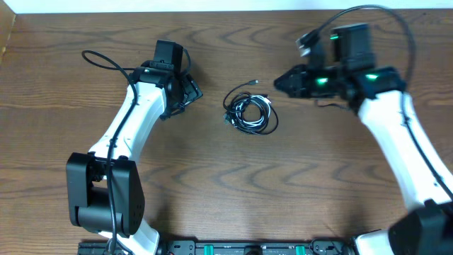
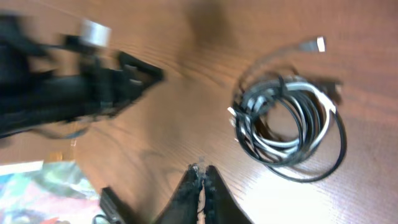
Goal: Untangle cables
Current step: 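Swing the right arm over and lower its gripper onto the cable bundle, then close the right gripper on the cables and lift the bundle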
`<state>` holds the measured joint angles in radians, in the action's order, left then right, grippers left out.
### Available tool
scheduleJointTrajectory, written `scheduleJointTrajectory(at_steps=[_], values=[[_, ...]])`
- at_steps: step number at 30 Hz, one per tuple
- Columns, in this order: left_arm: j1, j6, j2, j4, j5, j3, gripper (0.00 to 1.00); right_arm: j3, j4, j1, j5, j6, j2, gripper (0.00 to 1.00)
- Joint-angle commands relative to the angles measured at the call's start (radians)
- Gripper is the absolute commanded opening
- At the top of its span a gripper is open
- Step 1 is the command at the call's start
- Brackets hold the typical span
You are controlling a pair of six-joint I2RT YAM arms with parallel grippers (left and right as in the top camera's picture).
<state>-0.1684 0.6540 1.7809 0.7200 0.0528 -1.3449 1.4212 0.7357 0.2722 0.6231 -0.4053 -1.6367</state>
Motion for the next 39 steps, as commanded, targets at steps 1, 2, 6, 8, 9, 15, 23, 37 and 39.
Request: scheduleJointTrajectory(at_steps=[1,2,6,8,9,15,23,37,39], values=[[-0.002,-0.006,0.013,0.0,-0.013,0.008,0.81,0.015,0.0,0.076,-0.173,-0.182,-0.073,0.22],[-0.002,-0.006,0.013,0.0,-0.013,0.008,0.81,0.015,-0.008,0.104,-0.2,-0.219,-0.104,0.32],[-0.002,-0.005,0.013,0.0,-0.013,0.008,0.81,0.015,-0.085,0.18,-0.258,-0.292,-0.21,0.54],[-0.002,-0.005,0.013,0.0,-0.013,0.008,0.81,0.015,-0.123,0.212,-0.279,-0.35,-0.272,0.58],[-0.002,-0.005,0.013,0.0,-0.013,0.008,0.81,0.015,-0.132,0.224,-0.28,-0.391,-0.299,0.57],[-0.002,-0.005,0.013,0.0,-0.013,0.008,0.81,0.015,-0.149,0.261,-0.302,-0.507,-0.441,0.59],[-0.002,-0.006,0.013,0.0,-0.013,0.008,0.81,0.019,-0.099,0.196,-0.286,-0.256,-0.497,0.01],[-0.002,-0.005,0.013,0.0,-0.013,0.008,0.81,0.245,0.245,0.083,-0.376,0.4,-0.448,0.01],[-0.002,-0.005,0.013,0.0,-0.013,0.008,0.81,0.297,0.281,0.087,-0.455,0.429,-0.448,0.01]])
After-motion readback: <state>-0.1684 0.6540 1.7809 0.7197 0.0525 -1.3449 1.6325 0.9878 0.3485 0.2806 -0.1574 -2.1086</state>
